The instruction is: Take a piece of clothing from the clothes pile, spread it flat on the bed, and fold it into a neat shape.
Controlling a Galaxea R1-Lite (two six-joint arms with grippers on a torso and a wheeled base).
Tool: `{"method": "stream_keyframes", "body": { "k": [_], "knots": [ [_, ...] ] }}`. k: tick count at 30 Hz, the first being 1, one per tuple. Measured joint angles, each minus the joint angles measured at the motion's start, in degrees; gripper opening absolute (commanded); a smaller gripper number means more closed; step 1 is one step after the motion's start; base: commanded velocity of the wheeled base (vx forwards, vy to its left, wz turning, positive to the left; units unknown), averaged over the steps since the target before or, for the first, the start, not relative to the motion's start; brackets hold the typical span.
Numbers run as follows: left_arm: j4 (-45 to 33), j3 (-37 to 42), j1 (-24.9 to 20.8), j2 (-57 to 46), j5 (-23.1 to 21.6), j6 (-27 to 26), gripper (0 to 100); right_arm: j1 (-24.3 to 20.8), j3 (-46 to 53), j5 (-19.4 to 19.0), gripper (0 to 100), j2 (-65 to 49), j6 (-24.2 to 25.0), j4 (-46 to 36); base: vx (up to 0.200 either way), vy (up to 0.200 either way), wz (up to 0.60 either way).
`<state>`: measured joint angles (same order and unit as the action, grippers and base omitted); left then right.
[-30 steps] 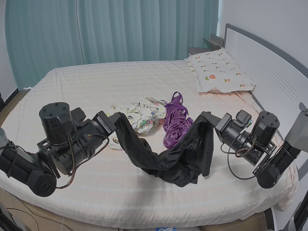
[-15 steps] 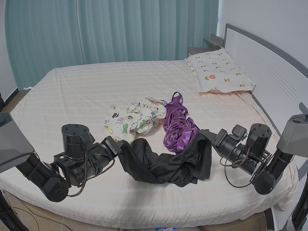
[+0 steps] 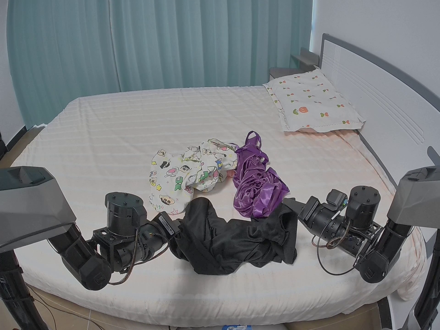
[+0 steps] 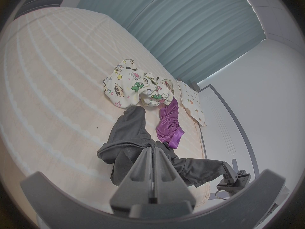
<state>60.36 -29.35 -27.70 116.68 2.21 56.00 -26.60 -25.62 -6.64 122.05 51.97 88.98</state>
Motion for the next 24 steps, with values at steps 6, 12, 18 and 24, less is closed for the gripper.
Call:
{"method": "stream_keyframes", "body": {
  "k": [6, 12, 18, 24],
  "knots": [
    [-0.06, 0.63, 0.26, 0.74, 0.57, 0.13, 0, -0.33, 0.07, 0.07, 0, 0.71, -0.05, -0.02, 0.000, 0.000, 0.00],
    [-0.15, -0.24, 0.37, 1.46, 0.63, 0.16, 0, -0.35, 0.07, 0.07, 0, 0.99, -0.11, 0.00, 0.000, 0.033, 0.00],
    [0.00, -0.05, 1.49, 1.76, 0.00, 0.33, 0, -0.51, 0.11, 0.11, 0, 1.24, -0.27, 0.00, 0.000, 0.200, 0.00],
    [0.07, -0.33, 3.11, 2.01, -0.21, 0.90, 0, -0.88, 0.13, 0.57, 0, 1.34, -0.60, 0.00, 0.000, 0.200, 0.00]
  ]
}}
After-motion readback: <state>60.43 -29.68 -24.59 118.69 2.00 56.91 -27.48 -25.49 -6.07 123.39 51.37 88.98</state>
